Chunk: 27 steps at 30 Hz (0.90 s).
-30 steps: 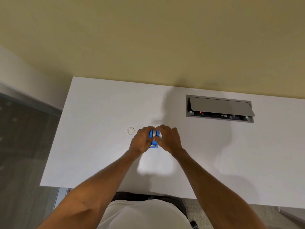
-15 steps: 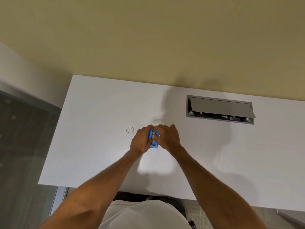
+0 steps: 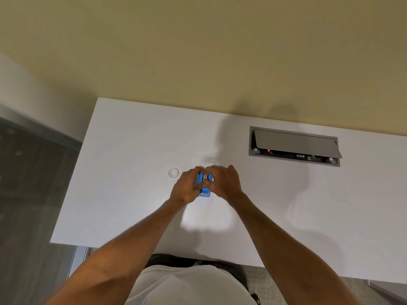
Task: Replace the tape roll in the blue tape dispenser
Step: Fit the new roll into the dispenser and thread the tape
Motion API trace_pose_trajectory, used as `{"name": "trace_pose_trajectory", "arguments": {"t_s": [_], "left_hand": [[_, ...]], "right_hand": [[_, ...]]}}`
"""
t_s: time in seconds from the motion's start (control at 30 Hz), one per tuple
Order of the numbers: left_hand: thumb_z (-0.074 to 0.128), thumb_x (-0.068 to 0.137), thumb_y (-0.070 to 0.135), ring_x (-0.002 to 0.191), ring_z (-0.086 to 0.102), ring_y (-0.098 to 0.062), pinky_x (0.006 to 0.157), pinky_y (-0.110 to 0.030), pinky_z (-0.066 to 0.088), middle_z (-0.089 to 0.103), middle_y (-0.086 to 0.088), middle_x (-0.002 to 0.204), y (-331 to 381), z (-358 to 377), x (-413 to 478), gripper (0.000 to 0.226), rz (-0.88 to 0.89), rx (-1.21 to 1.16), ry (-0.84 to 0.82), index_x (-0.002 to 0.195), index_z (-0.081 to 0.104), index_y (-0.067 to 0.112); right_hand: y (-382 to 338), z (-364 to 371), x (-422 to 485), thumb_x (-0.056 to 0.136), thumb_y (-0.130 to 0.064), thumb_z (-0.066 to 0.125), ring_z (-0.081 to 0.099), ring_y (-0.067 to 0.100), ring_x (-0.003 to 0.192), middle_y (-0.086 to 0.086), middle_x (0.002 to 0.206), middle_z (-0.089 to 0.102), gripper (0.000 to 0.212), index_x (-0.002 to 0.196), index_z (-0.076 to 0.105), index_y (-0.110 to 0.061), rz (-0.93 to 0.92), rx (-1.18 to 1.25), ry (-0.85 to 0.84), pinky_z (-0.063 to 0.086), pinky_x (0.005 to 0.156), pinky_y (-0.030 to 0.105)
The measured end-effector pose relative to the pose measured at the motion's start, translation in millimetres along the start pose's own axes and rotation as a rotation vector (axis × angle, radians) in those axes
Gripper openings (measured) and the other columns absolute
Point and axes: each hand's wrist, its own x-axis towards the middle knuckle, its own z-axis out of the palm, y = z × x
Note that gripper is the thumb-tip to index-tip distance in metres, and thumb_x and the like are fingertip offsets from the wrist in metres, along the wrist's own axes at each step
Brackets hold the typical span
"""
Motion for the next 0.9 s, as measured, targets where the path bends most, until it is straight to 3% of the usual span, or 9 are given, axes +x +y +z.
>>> {"name": "trace_pose_trajectory", "arguments": {"t_s": [0.1,0.37,0.53,0.9], "left_hand": [[0.074,0.098,0.024,0.101,0.072,-0.027,0.088,-0.043,0.064,0.075,-0.006,0.116,0.9,0.7,0.9,0.039,-0.002,0.018,-0.015,0.133,0.059,0.014],[0.074,0.098,0.024,0.101,0.072,-0.027,0.082,-0.029,0.055,0.076,-0.008,0.116,-0.9,2.5,2.8,0.040,0.003,0.011,0.002,0.134,0.060,0.013],[0.073,0.098,0.024,0.103,0.073,-0.027,0.091,-0.039,0.062,0.077,-0.008,0.116,-1.3,4.6,3.5,0.038,0.003,0.034,0.017,0.133,0.062,0.012],[0.074,0.098,0.025,0.119,0.067,-0.027,0.105,-0.043,0.059,0.069,-0.008,0.130,1.3,6.9,5.1,0.047,-0.068,0.062,-0.022,0.140,0.054,0.014]], "right_hand": [[-0.3,-0.4,3.0,0.103,-0.051,0.055,0.069,0.022,0.087,0.003,0.098,0.076,0.038,0.110,0.070,-0.017,0.021,0.015,-0.027,0.053,0.089,0.038],[2.3,-4.1,8.1,0.104,-0.051,0.053,0.071,0.019,0.092,-0.001,0.106,0.076,0.036,0.117,0.068,-0.021,0.003,-0.042,-0.076,0.054,0.091,0.035],[3.0,-3.3,5.1,0.105,-0.054,0.049,0.071,0.018,0.096,-0.001,0.112,0.077,0.042,0.126,0.067,-0.023,-0.011,-0.026,-0.080,0.053,0.093,0.033],[-1.5,-7.1,9.1,0.109,-0.045,0.042,0.072,0.021,0.090,-0.001,0.098,0.077,0.036,0.109,0.070,-0.022,0.053,-0.060,-0.048,0.053,0.088,0.035]]}}
